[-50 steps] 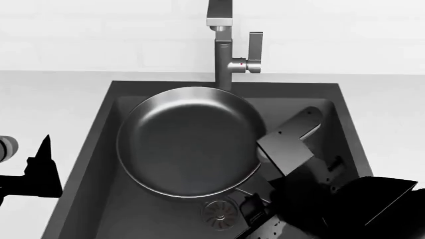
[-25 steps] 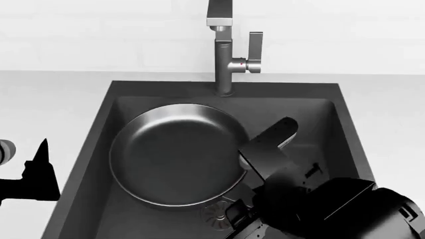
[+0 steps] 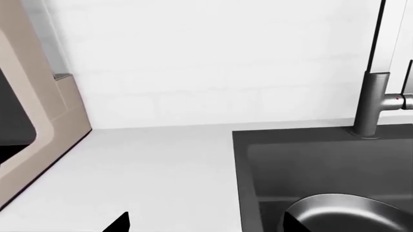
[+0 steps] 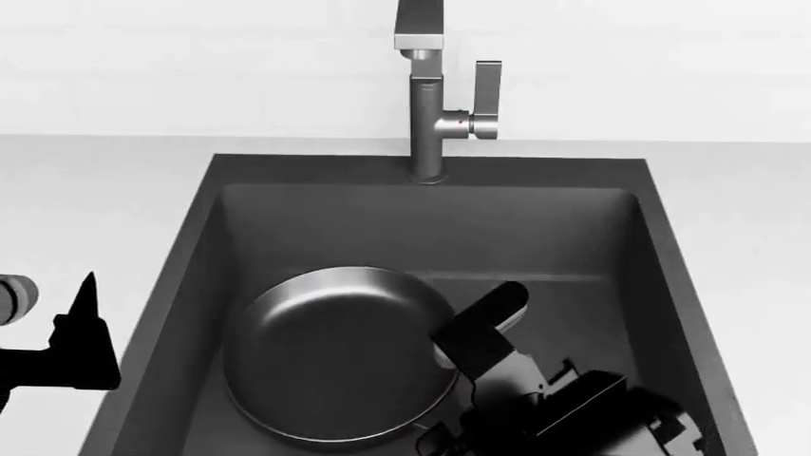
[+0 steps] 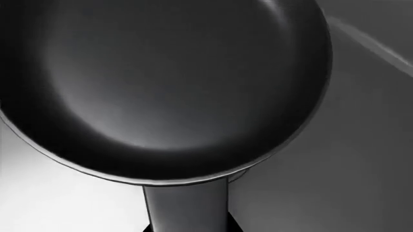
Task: Pick the pan and sponge and place them into the sink. Then turn on the water.
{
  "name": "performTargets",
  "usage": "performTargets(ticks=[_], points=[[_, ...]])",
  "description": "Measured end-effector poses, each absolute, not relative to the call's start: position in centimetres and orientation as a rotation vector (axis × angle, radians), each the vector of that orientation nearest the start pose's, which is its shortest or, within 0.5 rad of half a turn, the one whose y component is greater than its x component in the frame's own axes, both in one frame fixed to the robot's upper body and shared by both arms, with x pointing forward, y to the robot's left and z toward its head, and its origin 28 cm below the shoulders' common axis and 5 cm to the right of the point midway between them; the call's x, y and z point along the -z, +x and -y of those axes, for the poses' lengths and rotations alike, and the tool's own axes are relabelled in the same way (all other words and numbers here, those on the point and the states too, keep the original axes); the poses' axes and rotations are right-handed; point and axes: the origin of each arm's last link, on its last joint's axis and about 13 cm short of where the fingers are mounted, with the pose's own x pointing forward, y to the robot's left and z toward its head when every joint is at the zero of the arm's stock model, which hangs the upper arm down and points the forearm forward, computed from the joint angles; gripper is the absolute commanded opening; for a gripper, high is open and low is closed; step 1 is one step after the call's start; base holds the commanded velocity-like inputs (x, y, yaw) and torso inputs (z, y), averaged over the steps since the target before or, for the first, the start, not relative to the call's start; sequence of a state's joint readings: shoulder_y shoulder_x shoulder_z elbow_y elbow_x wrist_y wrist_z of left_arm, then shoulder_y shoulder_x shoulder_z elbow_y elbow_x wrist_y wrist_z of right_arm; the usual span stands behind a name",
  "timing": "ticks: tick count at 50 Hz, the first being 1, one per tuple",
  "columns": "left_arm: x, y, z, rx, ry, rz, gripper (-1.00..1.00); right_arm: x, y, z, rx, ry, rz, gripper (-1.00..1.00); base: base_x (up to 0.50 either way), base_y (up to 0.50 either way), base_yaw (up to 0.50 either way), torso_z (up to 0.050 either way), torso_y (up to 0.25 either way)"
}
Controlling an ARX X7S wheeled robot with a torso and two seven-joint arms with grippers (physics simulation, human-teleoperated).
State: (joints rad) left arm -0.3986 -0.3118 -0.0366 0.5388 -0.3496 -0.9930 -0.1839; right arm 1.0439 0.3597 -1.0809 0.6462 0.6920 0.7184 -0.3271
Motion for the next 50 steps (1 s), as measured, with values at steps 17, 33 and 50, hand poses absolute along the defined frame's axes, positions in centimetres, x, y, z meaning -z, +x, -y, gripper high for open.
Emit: performTargets(ticks=[17, 33, 50], points=[[-15.5, 24.9, -24.8, -0.064, 0.075, -0.068, 1.0, -8.5, 36.4, 12.7, -0.659, -0.396, -0.809, 1.0, 0.0, 0.0, 0.0, 0.0, 0.0], [-15.4, 25.0, -24.6, -0.066, 0.074, -0.069, 1.0, -10.5, 36.3, 12.5, -0.658, -0.408, -0.779, 1.0, 0.0, 0.0, 0.0, 0.0, 0.0], [-15.8, 24.4, -26.1, -0.066, 0.074, -0.066, 1.0, -14.6, 34.7, 12.1, -0.716, -0.342, -0.734, 1.0, 0.0, 0.0, 0.0, 0.0, 0.001]])
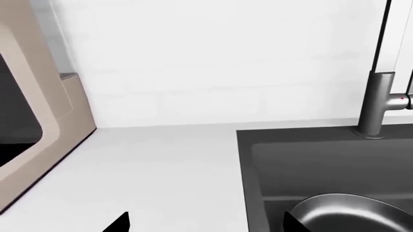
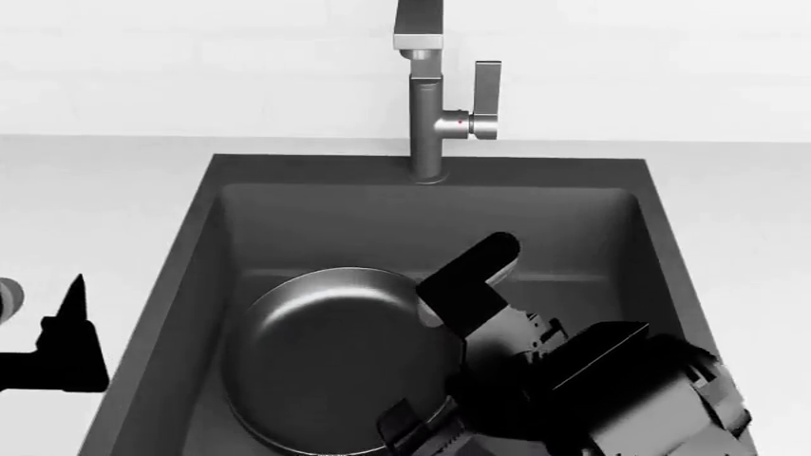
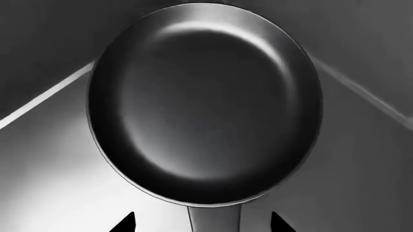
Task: Pick the pan and sponge and place them into the sink. Then turn on the water.
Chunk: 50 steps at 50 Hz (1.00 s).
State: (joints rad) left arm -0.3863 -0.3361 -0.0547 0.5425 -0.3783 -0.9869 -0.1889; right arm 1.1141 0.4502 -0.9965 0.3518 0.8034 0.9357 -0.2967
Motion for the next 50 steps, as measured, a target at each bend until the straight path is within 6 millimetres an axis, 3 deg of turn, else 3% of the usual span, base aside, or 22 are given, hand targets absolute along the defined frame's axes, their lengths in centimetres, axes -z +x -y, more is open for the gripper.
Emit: performTargets(ticks=[14, 22, 35, 50], points=[[-16.0, 24.6, -26.1, -0.065, 0.076, -0.063, 1.0, -18.4, 33.6, 13.0, -0.687, -0.309, -0.629, 1.0, 0.0, 0.0, 0.0, 0.0, 0.0], [-16.1, 24.6, -26.2, -0.069, 0.079, -0.063, 1.0, -20.3, 32.4, 14.3, -0.609, -0.248, -0.435, 1.0, 0.0, 0.0, 0.0, 0.0, 0.0], [-16.2, 24.4, -26.5, -0.081, 0.086, -0.066, 1.0, -21.1, 29.8, 16.0, -0.422, -0.164, -0.115, 1.0, 0.0, 0.0, 0.0, 0.0, 0.0], [-16.7, 23.1, -27.4, -0.145, 0.132, -0.112, 1.0, -21.8, 26.5, 16.8, -0.256, -0.166, -0.009, 1.0, 0.0, 0.0, 0.0, 0.0, 0.0]])
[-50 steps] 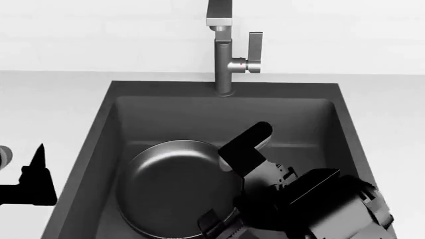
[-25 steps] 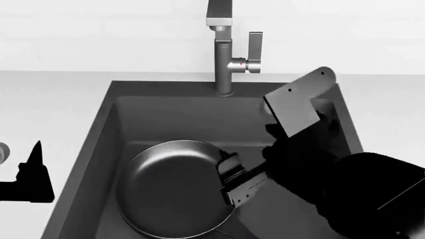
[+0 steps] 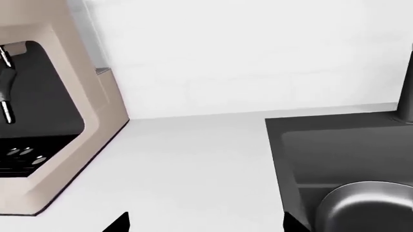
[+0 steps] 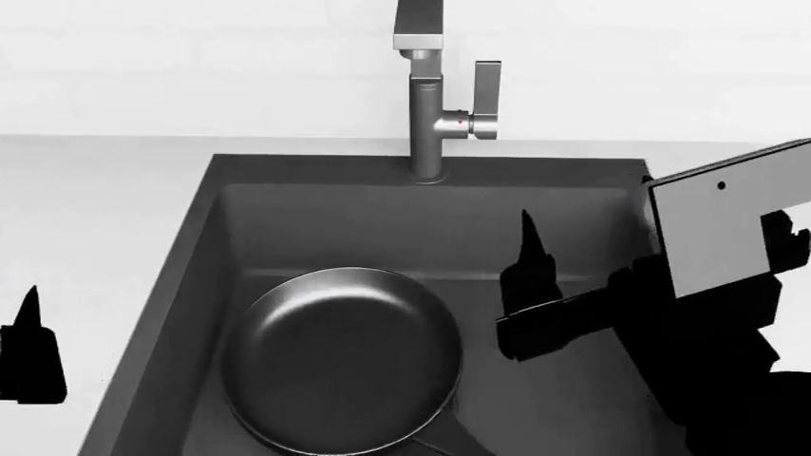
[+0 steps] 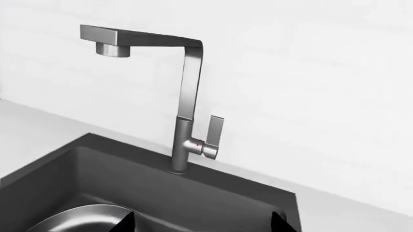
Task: Pick the pan and sponge and place them into the sink. Then turn on the water.
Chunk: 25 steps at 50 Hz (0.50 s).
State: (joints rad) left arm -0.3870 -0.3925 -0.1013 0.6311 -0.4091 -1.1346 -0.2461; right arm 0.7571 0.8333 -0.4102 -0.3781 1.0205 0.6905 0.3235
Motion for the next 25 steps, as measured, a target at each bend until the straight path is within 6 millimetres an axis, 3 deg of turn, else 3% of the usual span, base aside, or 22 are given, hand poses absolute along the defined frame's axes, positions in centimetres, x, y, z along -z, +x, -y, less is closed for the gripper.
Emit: performTargets(ticks=[25], points=[[-15.9, 17.5, -28.3, -0.262, 0.145, -0.246, 1.0, -22.1, 25.5, 16.7, -0.204, -0.224, -0.021, 1.0, 0.0, 0.0, 0.0, 0.0, 0.0]])
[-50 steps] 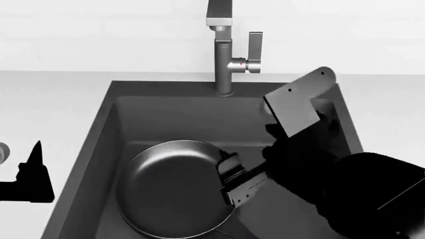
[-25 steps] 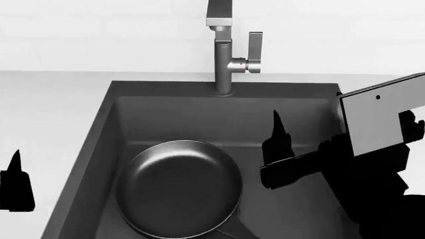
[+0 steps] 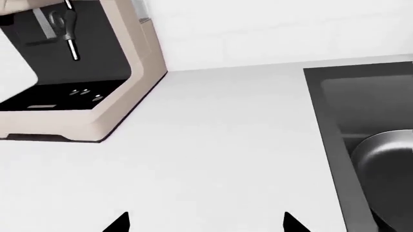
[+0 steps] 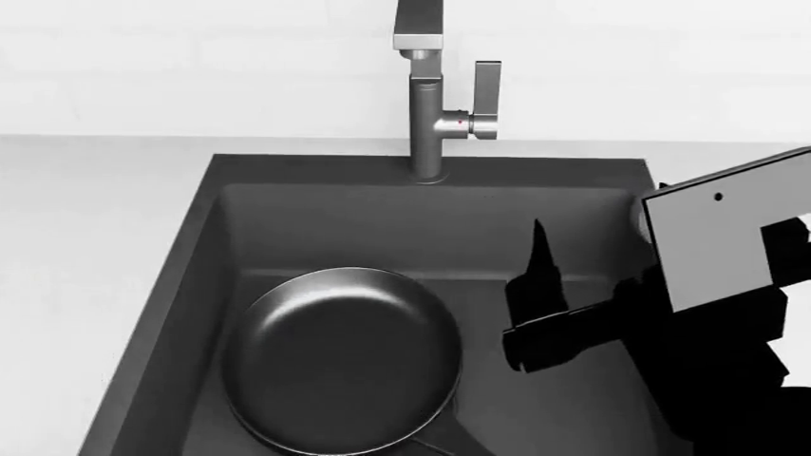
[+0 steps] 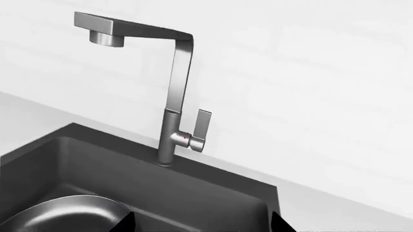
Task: Pick the pan and sponge and place them into the sink. Then turn on the water.
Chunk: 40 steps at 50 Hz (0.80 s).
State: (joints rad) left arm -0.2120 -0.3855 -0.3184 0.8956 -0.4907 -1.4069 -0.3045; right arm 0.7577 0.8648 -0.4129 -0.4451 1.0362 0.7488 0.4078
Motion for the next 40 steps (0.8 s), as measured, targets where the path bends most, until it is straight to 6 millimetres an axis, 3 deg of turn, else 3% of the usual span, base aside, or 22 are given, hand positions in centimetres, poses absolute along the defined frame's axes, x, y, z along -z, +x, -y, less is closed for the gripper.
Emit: performTargets(ticks=[25, 40], points=[[-14.2, 14.3, -26.9, -0.234, 0.07, -0.349, 1.0, -21.5, 25.8, 16.6, -0.191, -0.252, -0.061, 1.0, 0.0, 0.0, 0.0, 0.0, 0.0], [-12.9, 15.0, -27.0, -0.254, 0.05, -0.384, 1.0, -21.3, 25.7, 16.6, -0.192, -0.258, -0.073, 1.0, 0.0, 0.0, 0.0, 0.0, 0.0]])
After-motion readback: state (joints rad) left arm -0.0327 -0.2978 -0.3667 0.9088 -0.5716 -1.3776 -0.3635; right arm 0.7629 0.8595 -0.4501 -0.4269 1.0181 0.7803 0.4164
